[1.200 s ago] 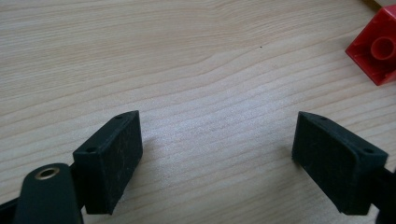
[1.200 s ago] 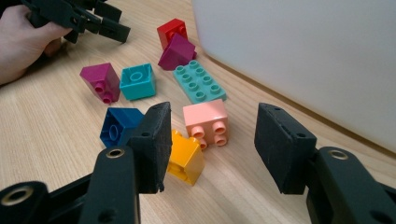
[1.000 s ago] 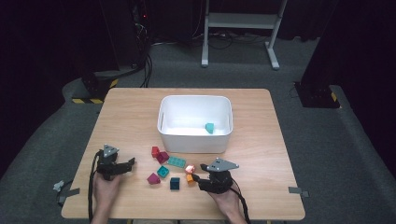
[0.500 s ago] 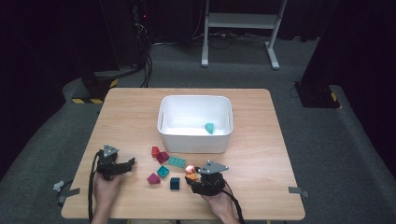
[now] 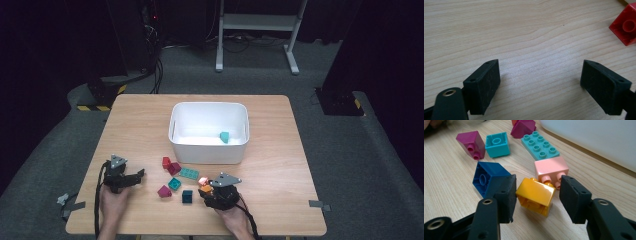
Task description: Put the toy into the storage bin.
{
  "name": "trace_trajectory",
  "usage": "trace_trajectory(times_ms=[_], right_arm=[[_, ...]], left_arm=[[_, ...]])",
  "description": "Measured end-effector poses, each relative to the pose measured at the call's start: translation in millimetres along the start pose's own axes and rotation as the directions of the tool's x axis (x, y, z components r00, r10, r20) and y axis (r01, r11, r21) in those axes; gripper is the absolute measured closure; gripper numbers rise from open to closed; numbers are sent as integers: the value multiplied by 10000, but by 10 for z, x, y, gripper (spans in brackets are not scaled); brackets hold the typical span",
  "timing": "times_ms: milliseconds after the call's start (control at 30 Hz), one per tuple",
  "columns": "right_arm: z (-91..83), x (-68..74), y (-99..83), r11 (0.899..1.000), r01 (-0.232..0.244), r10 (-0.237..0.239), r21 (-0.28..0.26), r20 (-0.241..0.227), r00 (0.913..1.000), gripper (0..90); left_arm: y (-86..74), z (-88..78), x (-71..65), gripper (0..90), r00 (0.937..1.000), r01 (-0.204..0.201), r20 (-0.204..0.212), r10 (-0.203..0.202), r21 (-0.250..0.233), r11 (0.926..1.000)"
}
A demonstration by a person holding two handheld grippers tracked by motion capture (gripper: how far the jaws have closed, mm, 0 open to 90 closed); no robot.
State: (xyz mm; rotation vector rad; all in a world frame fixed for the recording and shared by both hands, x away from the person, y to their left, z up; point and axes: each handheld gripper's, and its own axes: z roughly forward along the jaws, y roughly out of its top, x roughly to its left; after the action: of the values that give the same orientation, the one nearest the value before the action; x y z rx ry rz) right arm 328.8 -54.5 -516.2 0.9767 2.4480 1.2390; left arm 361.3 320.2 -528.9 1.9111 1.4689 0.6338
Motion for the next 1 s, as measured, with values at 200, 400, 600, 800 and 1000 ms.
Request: trace_trajectory(times_ms=[200,400,600,800,1000], right_arm=[[-1,-8,-18,9999,88,-89,75,120,9999,538],[-12,-20,-21,9997,217,-219,66,200,9996,571],[-17,-24,-20,9996,288,-290,60,255,9993,580],[-48,-43,-11,9996,297,-298,41,237,9993,585],[-83,-69,2,9997,222,-221,-42,223,9995,586]], left_arm=[[0,0,0,164,10000,2,2,-2,-1,10000],[0,0,0,164,10000,5,-7,-5,1,10000],[0,0,0,164,10000,4,-7,-4,1,10000],[0,0,0,164,10000,5,-6,-5,-1,10000],[0,0,0,164,10000,5,-6,-5,-2,10000]])
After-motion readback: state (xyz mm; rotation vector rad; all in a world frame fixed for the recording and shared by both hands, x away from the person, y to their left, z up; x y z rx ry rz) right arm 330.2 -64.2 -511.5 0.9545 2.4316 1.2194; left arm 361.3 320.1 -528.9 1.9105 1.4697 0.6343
